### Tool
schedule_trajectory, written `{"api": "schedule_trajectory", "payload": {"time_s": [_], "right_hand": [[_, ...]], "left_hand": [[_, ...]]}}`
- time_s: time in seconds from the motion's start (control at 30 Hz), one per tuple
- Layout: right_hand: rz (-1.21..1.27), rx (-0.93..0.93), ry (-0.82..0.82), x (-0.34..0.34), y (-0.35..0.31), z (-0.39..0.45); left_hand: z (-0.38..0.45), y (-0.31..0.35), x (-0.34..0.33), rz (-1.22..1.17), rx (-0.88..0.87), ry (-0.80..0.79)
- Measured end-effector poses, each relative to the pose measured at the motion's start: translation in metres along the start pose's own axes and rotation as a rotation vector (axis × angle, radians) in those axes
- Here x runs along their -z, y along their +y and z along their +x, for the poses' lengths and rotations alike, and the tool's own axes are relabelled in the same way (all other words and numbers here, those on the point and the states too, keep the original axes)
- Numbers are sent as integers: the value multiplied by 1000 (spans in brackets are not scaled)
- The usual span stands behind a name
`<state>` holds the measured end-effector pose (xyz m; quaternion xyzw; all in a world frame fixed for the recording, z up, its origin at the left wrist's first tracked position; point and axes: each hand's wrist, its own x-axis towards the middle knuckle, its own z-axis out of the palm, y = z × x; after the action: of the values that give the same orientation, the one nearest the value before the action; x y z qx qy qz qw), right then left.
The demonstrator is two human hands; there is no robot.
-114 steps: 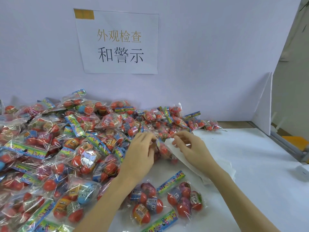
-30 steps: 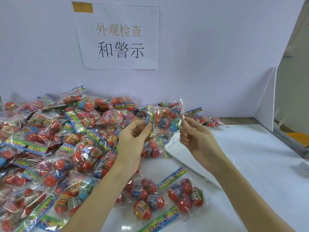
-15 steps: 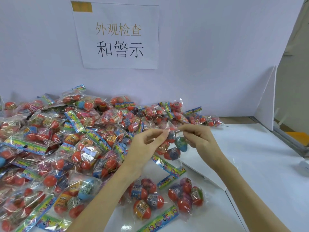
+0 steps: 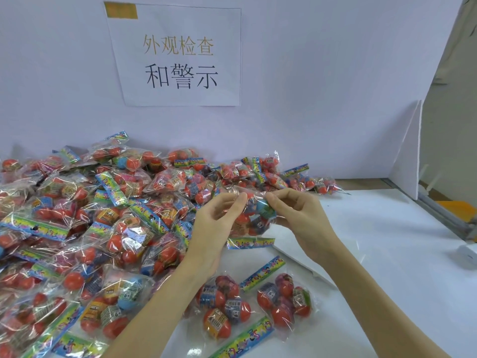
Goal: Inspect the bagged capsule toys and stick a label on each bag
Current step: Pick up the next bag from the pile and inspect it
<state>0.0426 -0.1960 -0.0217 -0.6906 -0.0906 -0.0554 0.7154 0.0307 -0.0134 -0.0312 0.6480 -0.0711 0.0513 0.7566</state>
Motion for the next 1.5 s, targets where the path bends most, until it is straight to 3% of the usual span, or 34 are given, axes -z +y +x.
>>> {"api": "schedule_trajectory", "payload": {"time_s": [0.23,0.47,0.63,0.8,0.9,1.0,1.13,1.23,1.4,1.5], "right_hand": [[-84,18,6,3,0,0],[35,-35,-53,-2,-4,-3],[-12,-4,10,-8,-2,-3],[-132,119,56,-7,1,-2],[-284,212,40,-8,4,-3],[-146,70,-12,-7,4,-2],[-242,-6,-180,4,-1,-2],[-289,18,-139,2,-2,-3],[-274,58,-108,1,-3,-4],[-293,41,-122,3,-4,-4]], "left_hand": [[2,3,3,-22,-48,24],[3,4,1,-224,64,40],[3,-1,-3,-251,67,19],[3,-6,1,-59,-6,26],[4,-6,5,116,-64,-57],[6,-7,6,181,-88,-26],[9,-7,9,22,-22,71],[10,-5,9,-68,22,112],[7,0,6,-222,134,18],[6,2,8,-118,126,-25]]}}
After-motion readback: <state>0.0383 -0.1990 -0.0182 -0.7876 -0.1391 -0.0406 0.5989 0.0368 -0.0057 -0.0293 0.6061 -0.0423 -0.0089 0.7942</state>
